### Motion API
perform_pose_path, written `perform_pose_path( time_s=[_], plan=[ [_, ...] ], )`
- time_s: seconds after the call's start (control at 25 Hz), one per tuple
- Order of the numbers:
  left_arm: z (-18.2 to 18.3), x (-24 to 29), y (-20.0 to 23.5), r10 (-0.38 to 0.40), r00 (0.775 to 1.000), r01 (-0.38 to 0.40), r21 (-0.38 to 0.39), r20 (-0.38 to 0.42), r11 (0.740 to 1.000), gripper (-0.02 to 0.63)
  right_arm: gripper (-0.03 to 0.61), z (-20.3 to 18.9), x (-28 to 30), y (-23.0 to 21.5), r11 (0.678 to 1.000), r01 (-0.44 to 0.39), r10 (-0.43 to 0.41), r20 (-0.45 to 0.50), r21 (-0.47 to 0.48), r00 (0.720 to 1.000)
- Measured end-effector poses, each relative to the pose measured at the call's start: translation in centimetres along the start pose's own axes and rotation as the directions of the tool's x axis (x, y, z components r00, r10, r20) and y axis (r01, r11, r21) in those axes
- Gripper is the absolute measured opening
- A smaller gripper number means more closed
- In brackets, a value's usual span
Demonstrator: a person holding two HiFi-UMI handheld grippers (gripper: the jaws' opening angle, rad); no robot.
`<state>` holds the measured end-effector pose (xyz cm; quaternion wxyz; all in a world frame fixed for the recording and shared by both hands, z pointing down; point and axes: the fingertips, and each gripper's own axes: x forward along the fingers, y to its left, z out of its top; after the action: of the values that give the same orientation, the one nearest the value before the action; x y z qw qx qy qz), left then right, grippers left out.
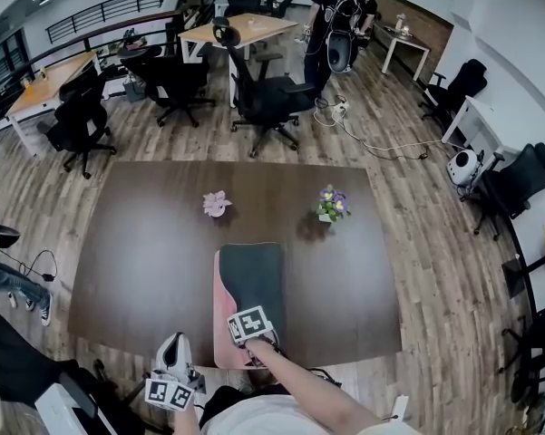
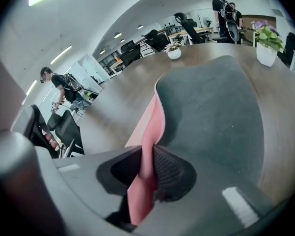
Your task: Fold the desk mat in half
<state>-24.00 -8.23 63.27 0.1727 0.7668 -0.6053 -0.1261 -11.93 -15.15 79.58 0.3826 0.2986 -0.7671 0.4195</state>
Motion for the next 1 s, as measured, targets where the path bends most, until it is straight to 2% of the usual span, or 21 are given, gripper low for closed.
perform_pose_path(
  time_s=[0.16, 0.2, 0.24, 0.32, 0.48, 0.64, 0.72, 0.84, 1.0],
  plan=[
    [-0.2, 0.2, -0.5, -0.017, 1.000, 0.017, 0.001, -0.001, 1.000, 0.002, 0.132, 1.1, -0.5, 0.6, 0.998, -0.034, 0.037, 0.067, -0.043, 0.997],
    [-0.2, 0.2, -0.6, -0.018, 1.000, 0.018, 0.001, -0.001, 1.000, 0.003, 0.133, 1.4, -0.7, 1.4, 0.996, -0.073, 0.076, 0.085, -0.046, 0.993],
    [-0.2, 0.2, -0.6, -0.019, 1.000, 0.019, 0.002, -0.001, 1.000, 0.002, 0.169, 1.4, -1.0, 2.4, 0.991, -0.123, 0.127, 0.095, -0.047, 0.987],
    [-0.2, 0.3, -0.7, -0.022, 1.000, 0.022, 0.002, 0.001, 1.000, 0.003, 0.170, 1.2, -1.6, 4.1, 0.978, -0.197, 0.203, 0.099, -0.071, 0.974],
    [-0.1, 0.6, -0.8, -0.030, 1.000, 0.030, 0.002, -0.002, 1.000, 0.003, 0.142, 0.6, -3.0, 5.4, 0.963, -0.240, 0.256, 0.132, -0.121, 0.958],
    [-0.3, 0.9, -1.3, -0.041, 0.999, 0.041, 0.000, -0.007, 0.999, 0.003, 0.115, 0.7, -5.9, 5.9, 0.937, -0.283, 0.324, 0.212, -0.203, 0.922],
    [-0.4, 1.1, -1.5, -0.053, 0.999, 0.053, 0.001, -0.009, 0.999, 0.002, 0.084, 1.0, -8.0, 5.5, 0.928, -0.267, 0.338, 0.288, -0.258, 0.896],
    [-0.5, 1.5, -2.0, -0.068, 0.998, 0.069, 0.004, -0.014, 0.998, 0.002, 0.039, 1.9, -11.9, 3.8, 0.932, -0.198, 0.318, 0.426, -0.303, 0.847],
    [-0.2, 2.2, -2.9, -0.098, 0.995, 0.098, 0.018, -0.015, 0.995, 0.002, 0.005, 2.2, -18.1, 0.1, 0.956, -0.052, 0.223, 0.597, -0.290, 0.770]
  ],
)
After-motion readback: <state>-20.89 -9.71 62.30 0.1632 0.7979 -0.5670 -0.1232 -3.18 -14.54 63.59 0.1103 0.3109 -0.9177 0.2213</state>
